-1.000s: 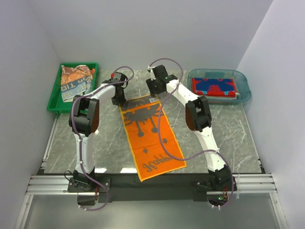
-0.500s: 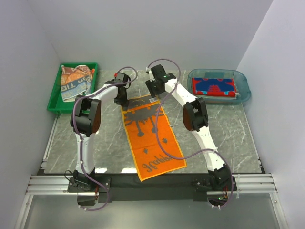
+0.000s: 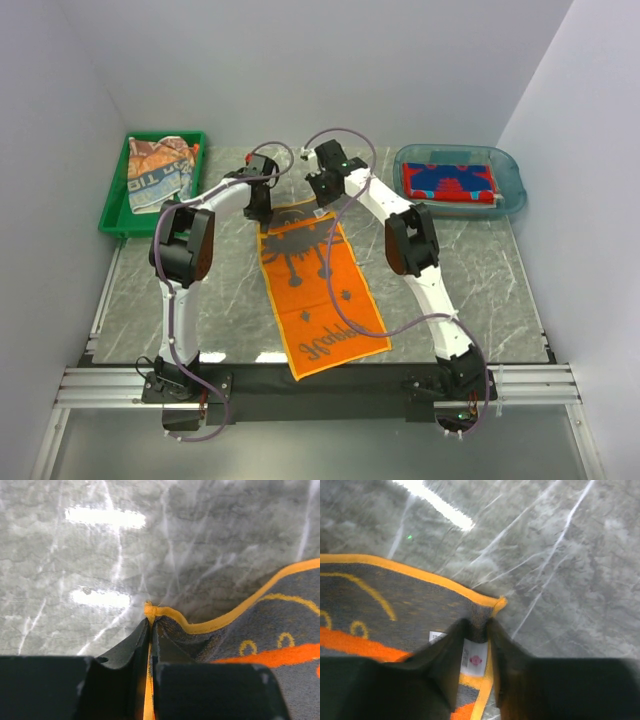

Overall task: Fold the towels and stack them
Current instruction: Fold the towel

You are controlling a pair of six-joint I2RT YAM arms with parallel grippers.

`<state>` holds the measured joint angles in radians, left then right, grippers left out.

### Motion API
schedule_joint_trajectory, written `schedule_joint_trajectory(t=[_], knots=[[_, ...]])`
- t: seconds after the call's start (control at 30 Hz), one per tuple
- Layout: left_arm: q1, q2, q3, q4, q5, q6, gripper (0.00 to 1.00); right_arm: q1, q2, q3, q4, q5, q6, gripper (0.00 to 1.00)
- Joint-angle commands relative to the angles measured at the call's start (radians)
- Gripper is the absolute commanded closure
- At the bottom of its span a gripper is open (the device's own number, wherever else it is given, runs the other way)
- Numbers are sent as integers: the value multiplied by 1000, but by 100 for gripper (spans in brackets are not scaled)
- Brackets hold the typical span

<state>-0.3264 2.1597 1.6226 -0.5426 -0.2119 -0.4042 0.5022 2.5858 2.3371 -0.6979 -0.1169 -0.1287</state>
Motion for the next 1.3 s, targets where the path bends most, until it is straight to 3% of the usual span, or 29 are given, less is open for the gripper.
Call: schedule_joint_trajectory(t=[0.0, 0.07, 0.2, 0.27, 0.37, 0.73, 1.17, 1.27], knots=[[-37, 28, -62, -65, 57, -2, 89, 2, -44, -105, -52, -17, 41, 86], [-42, 19, -76, -59, 57, -8, 90, -1, -76, -212, -10, 19, 75, 100], [-48, 5, -82, -50, 55, -7, 92, -19, -281, -506, 158, 101, 158, 100], [-54, -3, -83, -42, 58, -2, 99, -30, -358, -650, 249, 115, 191, 100], [-56, -18, -63, -26, 55, 10, 99, -54, -467, -728, 308, 170, 213, 100], [10, -47, 103, 4, 49, 15, 99, -103, -546, -635, 389, 220, 201, 100], [113, 61, 472, 43, 127, -1, 99, -146, -400, -352, 530, 258, 100, 100], [116, 65, 494, 67, 140, 18, 99, -151, -375, -312, 548, 261, 83, 100]])
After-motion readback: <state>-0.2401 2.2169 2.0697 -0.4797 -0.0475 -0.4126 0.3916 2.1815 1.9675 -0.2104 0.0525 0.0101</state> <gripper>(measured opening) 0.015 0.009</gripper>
